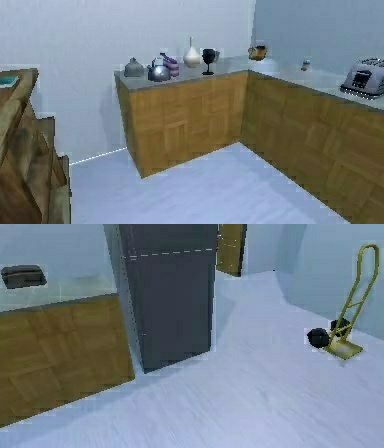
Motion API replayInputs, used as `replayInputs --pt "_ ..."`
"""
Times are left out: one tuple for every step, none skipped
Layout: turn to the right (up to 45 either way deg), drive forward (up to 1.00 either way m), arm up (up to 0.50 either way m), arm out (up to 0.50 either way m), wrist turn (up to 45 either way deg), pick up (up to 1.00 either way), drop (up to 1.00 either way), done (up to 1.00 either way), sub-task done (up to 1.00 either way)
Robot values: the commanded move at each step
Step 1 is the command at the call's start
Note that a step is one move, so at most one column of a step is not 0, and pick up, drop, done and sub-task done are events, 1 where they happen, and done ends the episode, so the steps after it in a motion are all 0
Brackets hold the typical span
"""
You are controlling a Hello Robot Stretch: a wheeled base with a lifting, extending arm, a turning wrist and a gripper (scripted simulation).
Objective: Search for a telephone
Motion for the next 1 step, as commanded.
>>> replayInputs --pt "45.0 0.00 0.00 0.00 0.0 0.00 0.00 0.00 0.00"
